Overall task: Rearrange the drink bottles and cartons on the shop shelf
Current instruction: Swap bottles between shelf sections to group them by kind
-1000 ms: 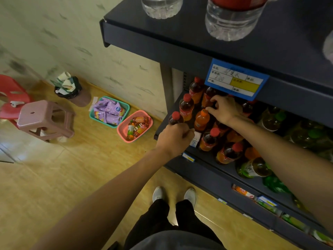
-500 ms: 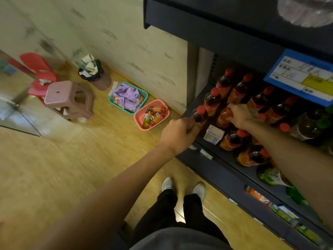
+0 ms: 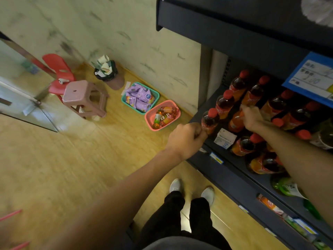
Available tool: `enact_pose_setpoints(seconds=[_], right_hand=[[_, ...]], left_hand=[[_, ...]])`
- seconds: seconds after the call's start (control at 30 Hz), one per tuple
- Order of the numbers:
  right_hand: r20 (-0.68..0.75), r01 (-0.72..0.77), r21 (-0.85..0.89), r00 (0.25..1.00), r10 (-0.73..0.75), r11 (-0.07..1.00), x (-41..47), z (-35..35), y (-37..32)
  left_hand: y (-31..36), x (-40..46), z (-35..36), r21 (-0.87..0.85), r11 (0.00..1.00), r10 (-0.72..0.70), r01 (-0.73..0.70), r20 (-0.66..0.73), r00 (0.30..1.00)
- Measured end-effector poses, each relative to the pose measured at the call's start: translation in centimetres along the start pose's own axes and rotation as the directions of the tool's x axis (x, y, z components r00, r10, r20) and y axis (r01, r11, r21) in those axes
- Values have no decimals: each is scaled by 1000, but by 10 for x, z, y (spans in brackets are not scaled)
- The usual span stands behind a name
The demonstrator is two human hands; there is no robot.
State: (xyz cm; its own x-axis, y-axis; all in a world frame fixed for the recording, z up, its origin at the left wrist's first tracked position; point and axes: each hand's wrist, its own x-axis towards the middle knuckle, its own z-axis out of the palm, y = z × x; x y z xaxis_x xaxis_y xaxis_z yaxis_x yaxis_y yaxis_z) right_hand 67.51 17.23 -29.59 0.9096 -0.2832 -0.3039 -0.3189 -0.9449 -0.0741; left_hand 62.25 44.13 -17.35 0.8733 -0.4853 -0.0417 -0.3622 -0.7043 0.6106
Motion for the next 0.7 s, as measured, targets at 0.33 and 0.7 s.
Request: enact_pose_setpoints(seconds=[0.33, 0.7], right_hand=[[-184, 59, 251, 983, -12, 966, -50, -51, 1], [-332, -58, 503, 908, 254, 863, -157, -140, -1]], left_hand=[[19, 4, 7, -39, 999, 12, -11, 28, 1000], [46, 22, -5, -8, 984, 177, -177, 78, 981]])
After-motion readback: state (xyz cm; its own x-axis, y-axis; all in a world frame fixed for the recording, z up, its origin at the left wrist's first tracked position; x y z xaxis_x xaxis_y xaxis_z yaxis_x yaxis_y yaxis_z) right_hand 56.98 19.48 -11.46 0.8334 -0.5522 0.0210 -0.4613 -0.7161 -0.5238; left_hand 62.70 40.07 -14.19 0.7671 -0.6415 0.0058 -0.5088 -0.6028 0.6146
